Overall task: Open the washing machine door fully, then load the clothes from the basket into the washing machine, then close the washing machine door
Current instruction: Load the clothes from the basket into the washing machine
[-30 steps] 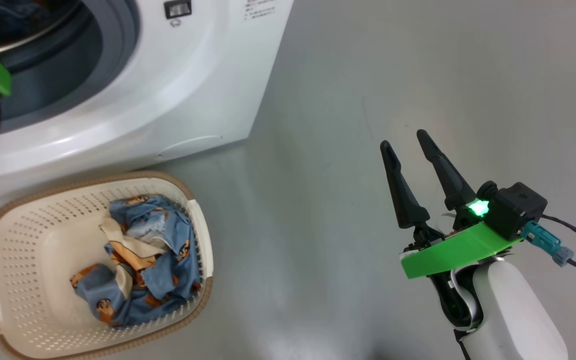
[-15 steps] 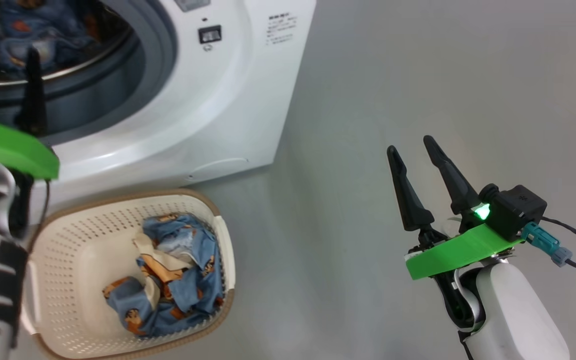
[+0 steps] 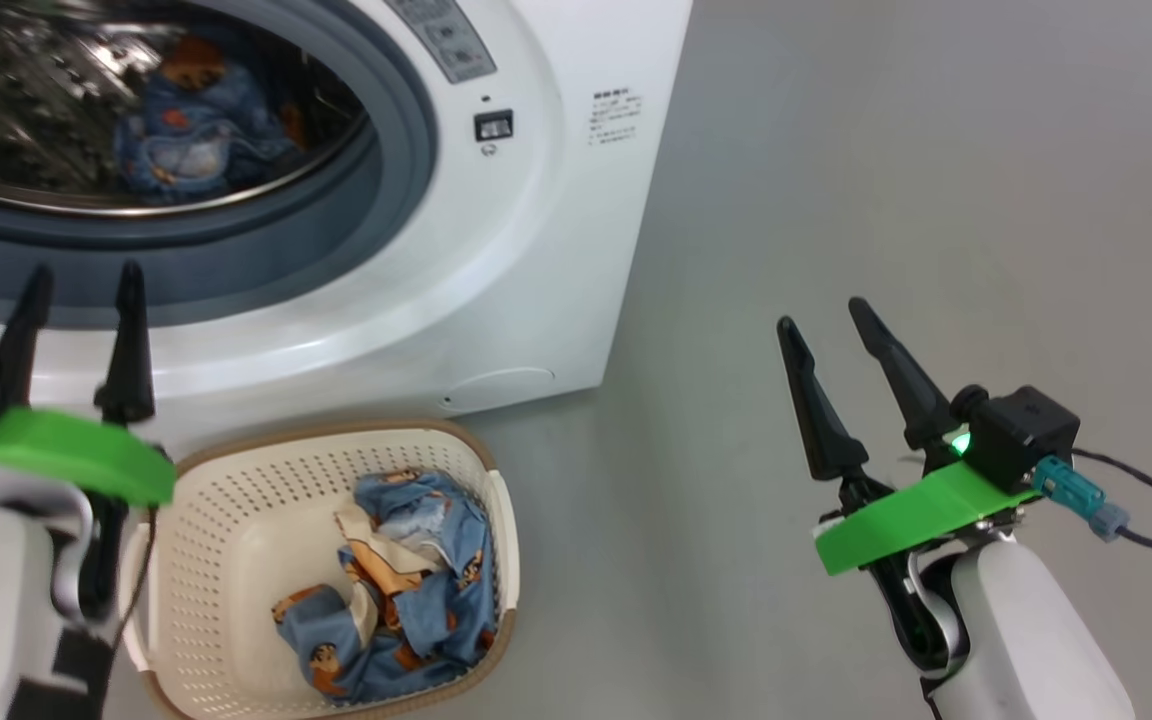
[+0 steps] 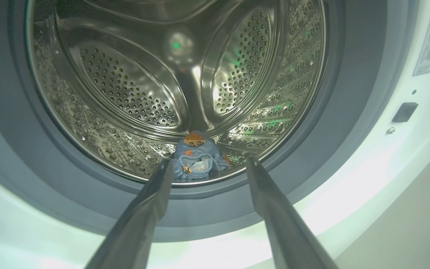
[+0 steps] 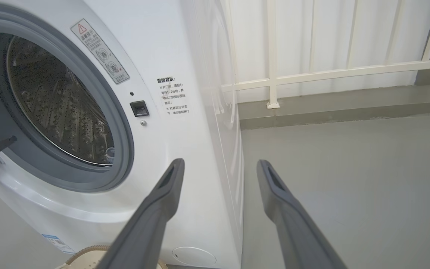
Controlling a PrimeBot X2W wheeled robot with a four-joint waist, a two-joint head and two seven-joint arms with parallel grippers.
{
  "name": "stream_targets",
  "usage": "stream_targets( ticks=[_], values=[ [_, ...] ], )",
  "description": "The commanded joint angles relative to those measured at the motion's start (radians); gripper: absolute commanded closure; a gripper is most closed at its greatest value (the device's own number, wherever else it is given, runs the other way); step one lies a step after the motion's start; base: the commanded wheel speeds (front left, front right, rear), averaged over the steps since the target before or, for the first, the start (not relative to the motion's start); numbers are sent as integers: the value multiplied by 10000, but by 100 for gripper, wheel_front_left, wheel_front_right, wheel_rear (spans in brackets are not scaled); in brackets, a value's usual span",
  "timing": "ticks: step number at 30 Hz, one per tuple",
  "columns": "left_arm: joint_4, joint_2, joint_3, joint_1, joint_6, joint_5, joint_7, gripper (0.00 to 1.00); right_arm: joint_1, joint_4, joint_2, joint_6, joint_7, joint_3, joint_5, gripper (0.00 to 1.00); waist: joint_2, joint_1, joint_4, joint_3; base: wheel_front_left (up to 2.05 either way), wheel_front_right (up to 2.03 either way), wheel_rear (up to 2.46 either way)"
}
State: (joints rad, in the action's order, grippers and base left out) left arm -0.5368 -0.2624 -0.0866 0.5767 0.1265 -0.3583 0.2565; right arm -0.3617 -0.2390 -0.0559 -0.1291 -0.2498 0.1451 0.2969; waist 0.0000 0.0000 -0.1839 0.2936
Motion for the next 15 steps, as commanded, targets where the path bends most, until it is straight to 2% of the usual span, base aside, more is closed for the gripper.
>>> stream_targets(
  ticks=[1, 15],
  values=[
    [439, -330, 429, -283, -70, 115, 53, 0, 206, 185, 57, -16, -120, 143, -142, 0, 0, 0, 219, -294, 0, 0, 0],
    [2462, 223, 1148, -2926, -223, 208, 53, 0, 659, 154, -130, -16, -120, 4, -18, 0, 0, 0, 502, -1025, 0, 0, 0]
  ],
)
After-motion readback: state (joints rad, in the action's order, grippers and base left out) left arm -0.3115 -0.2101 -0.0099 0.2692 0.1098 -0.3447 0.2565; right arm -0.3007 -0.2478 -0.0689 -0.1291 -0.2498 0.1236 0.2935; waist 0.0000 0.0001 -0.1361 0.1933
